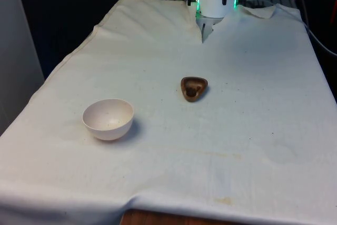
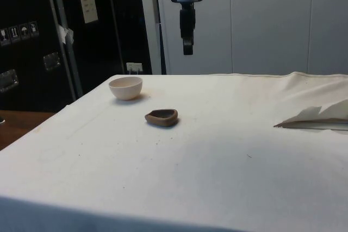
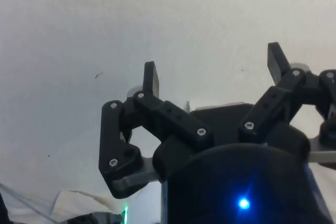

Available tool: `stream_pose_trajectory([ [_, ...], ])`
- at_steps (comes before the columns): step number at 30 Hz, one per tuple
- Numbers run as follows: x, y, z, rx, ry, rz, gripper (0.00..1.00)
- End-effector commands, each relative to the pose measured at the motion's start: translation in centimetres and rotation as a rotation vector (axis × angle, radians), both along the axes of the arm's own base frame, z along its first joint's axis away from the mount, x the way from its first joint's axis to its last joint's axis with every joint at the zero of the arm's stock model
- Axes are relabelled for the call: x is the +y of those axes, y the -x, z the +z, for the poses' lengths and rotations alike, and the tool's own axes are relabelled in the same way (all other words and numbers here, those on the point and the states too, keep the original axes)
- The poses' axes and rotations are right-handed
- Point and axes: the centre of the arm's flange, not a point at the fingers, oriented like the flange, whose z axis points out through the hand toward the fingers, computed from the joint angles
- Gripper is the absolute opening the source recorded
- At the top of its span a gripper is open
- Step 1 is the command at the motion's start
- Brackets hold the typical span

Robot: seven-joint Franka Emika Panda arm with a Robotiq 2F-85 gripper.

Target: Pour the coffee beans from the cup into the bowl.

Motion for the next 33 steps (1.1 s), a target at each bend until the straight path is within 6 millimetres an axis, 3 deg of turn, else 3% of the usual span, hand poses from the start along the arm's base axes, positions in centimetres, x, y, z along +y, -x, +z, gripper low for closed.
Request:
stream_pose_trajectory([
  [1,0.0,0.0,-0.2,0.0,0.0,0.007,1.0],
  [33,-0.8,-0.5,-5.3,0.0,0.014,0.222,1.0],
])
